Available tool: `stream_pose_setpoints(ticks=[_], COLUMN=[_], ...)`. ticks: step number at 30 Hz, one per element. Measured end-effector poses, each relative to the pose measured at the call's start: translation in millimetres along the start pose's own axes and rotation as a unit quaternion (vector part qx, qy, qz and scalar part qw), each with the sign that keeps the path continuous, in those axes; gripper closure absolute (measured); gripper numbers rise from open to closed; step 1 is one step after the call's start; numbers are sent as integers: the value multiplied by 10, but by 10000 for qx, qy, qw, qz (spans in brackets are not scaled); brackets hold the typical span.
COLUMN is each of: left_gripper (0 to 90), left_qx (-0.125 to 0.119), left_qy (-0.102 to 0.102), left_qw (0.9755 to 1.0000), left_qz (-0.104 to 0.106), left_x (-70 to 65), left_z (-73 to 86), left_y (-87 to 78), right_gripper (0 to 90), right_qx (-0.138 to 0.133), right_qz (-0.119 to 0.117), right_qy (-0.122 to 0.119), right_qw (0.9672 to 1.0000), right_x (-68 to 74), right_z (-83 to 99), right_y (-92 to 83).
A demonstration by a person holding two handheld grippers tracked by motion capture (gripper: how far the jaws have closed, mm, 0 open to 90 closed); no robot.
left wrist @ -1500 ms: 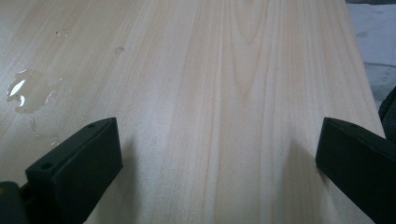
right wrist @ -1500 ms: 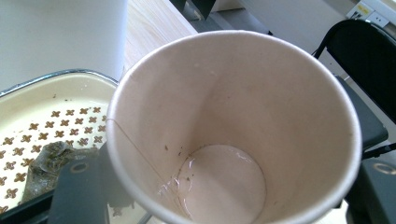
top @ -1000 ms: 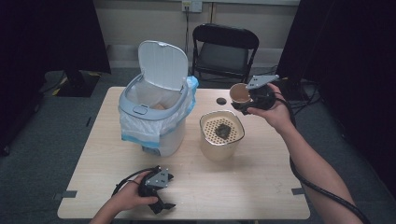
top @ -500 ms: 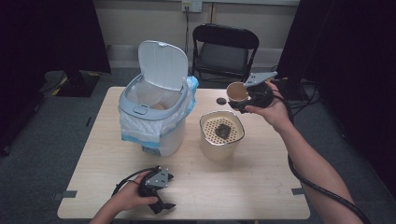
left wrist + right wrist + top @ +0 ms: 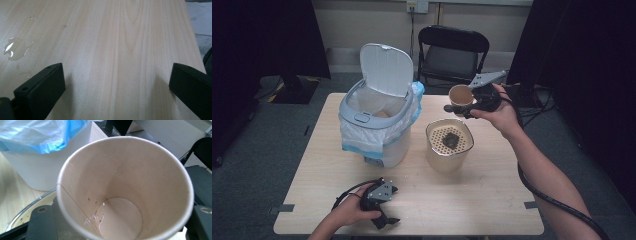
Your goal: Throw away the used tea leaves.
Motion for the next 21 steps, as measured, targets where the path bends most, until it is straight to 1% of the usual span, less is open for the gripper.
stream_pose_setpoints(ticks=[6, 15, 18, 19, 21], left_gripper=[0, 0, 0, 0, 0], left_qx=[-1, -10, -10, -10, -10], left_qy=[3, -1, 1, 2, -3], left_qw=[10000, 10000, 10000, 10000, 10000], left_qz=[-2, 2, 1, 1, 1], left_x=[1, 0, -1, -1, -1], left_z=[0, -1, -1, -1, -1], left_y=[0, 1, 1, 1, 1], right_gripper=[274, 274, 273, 273, 273], right_qx=[10, -3, 21, -16, -27], right_qz=[-72, -214, -227, -279, -291], right_qy=[-3, 89, 98, 105, 126], right_qw=[10000, 9997, 9997, 9996, 9995], right_x=[30, 74, 87, 89, 94], right_z=[-54, -130, -152, -174, -194], right_y=[17, 48, 54, 59, 64])
Point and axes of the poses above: each handheld gripper's, and its own axes: y roughly forward along the jaws, z roughly out of its underside, x roughly to its left, the point moved 4 cm from there along y, roughly forward along the jaws, and after that the axes turned 14 degrees about -x, right-handed, at the moved point
